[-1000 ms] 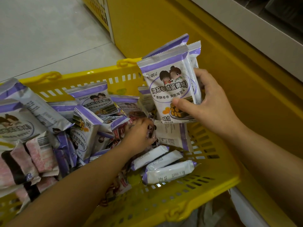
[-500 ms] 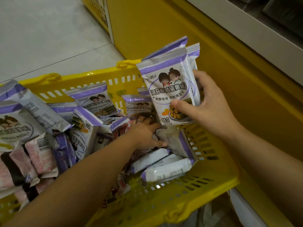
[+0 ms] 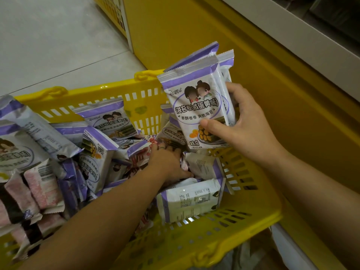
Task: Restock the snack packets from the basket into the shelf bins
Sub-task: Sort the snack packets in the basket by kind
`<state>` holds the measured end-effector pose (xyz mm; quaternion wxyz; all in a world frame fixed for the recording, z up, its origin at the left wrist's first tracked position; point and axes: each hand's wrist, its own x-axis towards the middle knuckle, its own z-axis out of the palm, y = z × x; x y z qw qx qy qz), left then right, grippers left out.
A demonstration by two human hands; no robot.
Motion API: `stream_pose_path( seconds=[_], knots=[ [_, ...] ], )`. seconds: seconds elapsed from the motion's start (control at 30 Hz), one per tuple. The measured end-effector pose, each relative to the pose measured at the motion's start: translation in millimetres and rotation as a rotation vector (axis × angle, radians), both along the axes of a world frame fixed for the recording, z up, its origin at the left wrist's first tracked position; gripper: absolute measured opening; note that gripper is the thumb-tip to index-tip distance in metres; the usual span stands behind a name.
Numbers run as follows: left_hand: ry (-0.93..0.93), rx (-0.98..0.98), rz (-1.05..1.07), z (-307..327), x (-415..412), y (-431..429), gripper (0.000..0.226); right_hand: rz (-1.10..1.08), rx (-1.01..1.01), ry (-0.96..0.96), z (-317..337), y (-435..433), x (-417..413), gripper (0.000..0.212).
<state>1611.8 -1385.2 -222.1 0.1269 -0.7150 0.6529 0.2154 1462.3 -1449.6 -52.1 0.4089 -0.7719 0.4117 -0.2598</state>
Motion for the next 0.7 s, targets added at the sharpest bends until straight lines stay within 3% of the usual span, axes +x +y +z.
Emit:
stream_pose_path(
  seconds=[0.33,0.47,0.57,0.7],
  knots=[
    [0.256,-0.147,0.112,17,7,2,0.069,-0.001,-0.021,-0.004,-2,-1,-1,0.064],
    [0.290,-0.111,0.081,24,13,4,0.074,-0.009,-0.033,0.003,-3,0,0,0.064],
    [0.284,0.019,0.066,24,10,5,0.080,-0.013,-0.047,0.010,-3,1,1,0.065],
    [0.345,0.012,0.176,24,8,1,0.063,-0.007,-0.086,0.035,-5,1,1,0.064]
  ],
)
